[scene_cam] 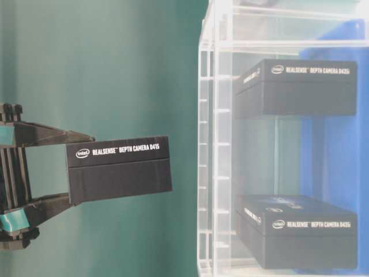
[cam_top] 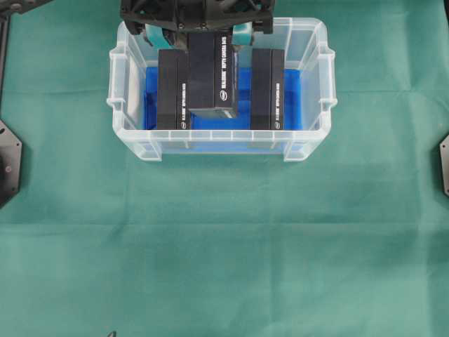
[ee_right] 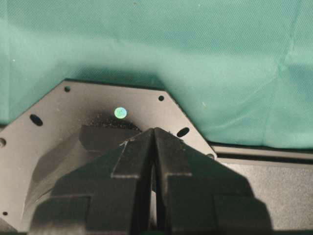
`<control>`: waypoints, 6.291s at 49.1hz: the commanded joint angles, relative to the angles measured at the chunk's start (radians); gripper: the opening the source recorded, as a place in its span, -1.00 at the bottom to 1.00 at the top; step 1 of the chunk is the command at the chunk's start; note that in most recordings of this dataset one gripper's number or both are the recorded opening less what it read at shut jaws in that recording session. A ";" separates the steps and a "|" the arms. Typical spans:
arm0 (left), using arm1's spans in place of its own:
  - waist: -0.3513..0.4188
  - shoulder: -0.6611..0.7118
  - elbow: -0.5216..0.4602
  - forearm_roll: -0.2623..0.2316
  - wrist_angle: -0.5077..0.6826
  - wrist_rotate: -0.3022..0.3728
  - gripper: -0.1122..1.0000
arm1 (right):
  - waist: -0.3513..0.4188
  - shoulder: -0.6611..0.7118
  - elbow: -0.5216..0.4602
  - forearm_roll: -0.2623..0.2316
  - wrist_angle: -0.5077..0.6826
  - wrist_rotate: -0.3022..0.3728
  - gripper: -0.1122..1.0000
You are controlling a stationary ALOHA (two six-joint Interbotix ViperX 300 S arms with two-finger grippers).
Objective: Take the box out of the case with the left arm.
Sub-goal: 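Lift the middle black box straight up out of the case, then carry the box toward the front and lower it onto the table, then open the left gripper to release the box and withdraw left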
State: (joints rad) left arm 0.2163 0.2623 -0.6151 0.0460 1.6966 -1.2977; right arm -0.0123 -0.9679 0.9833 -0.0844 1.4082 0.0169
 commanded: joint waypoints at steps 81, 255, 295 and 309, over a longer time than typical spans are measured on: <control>-0.468 -0.044 0.006 0.020 0.037 -0.462 0.29 | -0.002 0.003 -0.025 0.002 0.000 0.002 -0.81; -0.321 -0.183 0.514 -0.014 -0.469 -0.341 0.89 | -0.002 0.002 -0.026 0.002 0.002 0.002 -0.81; -0.420 -0.612 0.943 -0.014 -0.420 -0.449 0.89 | -0.002 0.002 -0.026 0.000 0.002 0.002 -0.81; -0.407 -0.706 1.026 -0.014 -0.420 -0.440 0.89 | -0.002 0.003 -0.026 0.000 0.002 0.002 -0.81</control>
State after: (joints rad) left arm -0.1994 -0.4157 0.4142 0.0291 1.2778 -1.7411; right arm -0.0123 -0.9695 0.9833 -0.0844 1.4082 0.0153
